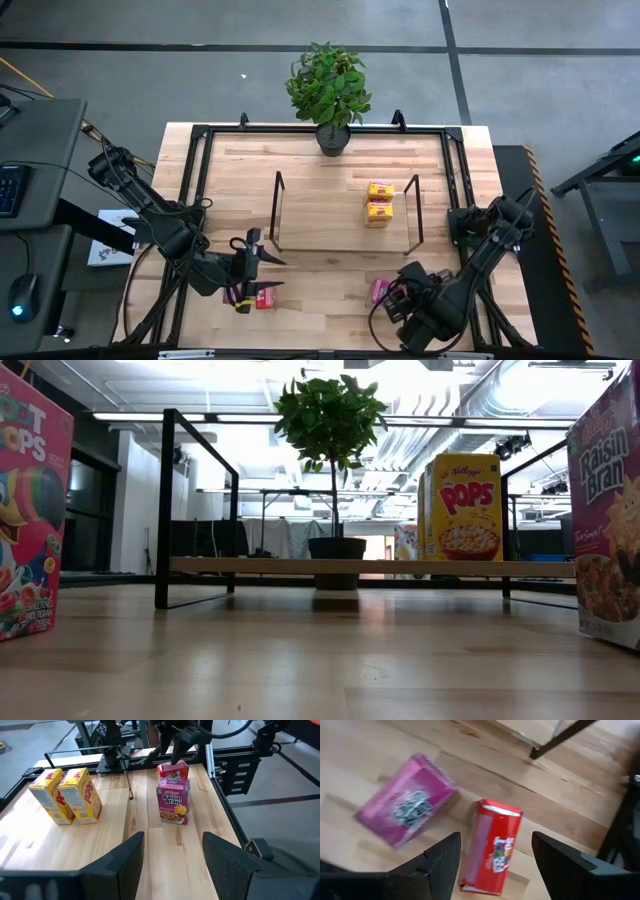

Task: Stack cereal on shelf
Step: Put the right red cereal box on the shelf

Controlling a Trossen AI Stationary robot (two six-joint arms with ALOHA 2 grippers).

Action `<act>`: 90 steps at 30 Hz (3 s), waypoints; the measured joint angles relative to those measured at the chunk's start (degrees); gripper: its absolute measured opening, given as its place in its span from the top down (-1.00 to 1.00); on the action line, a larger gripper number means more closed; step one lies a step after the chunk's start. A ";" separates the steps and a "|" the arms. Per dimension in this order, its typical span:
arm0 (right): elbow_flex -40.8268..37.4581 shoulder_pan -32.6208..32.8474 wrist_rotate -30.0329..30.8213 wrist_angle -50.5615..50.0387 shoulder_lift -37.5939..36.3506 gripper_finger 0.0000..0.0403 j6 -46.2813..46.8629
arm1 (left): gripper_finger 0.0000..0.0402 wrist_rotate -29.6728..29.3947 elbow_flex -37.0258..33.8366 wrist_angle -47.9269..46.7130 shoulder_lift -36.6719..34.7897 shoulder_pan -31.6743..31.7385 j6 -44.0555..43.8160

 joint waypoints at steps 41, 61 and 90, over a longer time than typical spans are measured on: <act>-10.48 -0.01 -5.49 14.68 0.00 0.45 -5.20 | 0.04 0.04 0.00 -0.06 0.00 -0.01 -1.50; 31.92 -5.46 19.46 0.90 -0.33 0.34 -55.63 | 0.04 -0.12 0.00 0.07 0.02 0.00 -0.50; 4.03 -50.48 0.03 20.73 -0.13 0.34 -119.56 | 0.04 -0.62 0.00 -0.10 0.02 0.00 -0.02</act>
